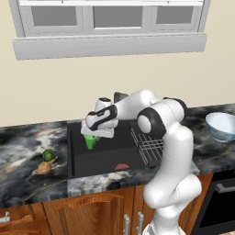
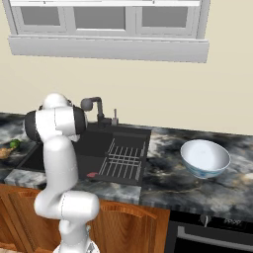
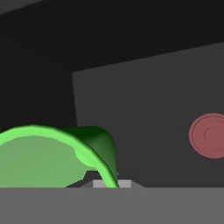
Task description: Remove the onion and avocado from the sink. Then move the bowl and cup from the counter to the sink for washing.
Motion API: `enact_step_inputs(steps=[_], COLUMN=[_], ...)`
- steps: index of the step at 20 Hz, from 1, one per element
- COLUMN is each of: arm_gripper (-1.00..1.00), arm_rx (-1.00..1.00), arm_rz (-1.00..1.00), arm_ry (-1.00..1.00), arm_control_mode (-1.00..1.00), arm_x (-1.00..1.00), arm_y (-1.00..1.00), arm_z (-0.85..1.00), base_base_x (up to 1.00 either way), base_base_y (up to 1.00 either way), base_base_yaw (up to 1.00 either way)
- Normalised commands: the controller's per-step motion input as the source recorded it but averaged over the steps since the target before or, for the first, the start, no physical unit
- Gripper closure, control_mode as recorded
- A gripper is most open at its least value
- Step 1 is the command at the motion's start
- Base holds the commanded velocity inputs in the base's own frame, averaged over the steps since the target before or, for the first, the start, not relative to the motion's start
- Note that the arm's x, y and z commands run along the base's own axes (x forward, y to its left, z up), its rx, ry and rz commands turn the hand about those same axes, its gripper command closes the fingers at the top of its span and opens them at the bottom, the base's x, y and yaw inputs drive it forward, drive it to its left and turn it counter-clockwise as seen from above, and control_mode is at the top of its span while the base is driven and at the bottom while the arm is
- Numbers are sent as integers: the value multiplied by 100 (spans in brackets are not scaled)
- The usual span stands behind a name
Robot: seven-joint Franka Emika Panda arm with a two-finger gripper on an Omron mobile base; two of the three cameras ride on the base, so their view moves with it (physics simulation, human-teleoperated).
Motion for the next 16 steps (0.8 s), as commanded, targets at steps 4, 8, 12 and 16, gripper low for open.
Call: enact_step_inputs(steps=[4,8,12,16], arm_gripper=[100,100,100,100], arm_rx=[1,2,2,0], arm_rz=[0,0,0,0], arm_ry=[0,0,0,0], arm_control_mode=[-100,-100,-100,-100], arm_x=[11,8,6,6], arm_y=[3,4,5,6], arm_z=[-26,-26,-25,-26], base_base_x=[0,0,0,0], base_base_y=[0,0,0,0], base_base_yaw=[0,0,0,0])
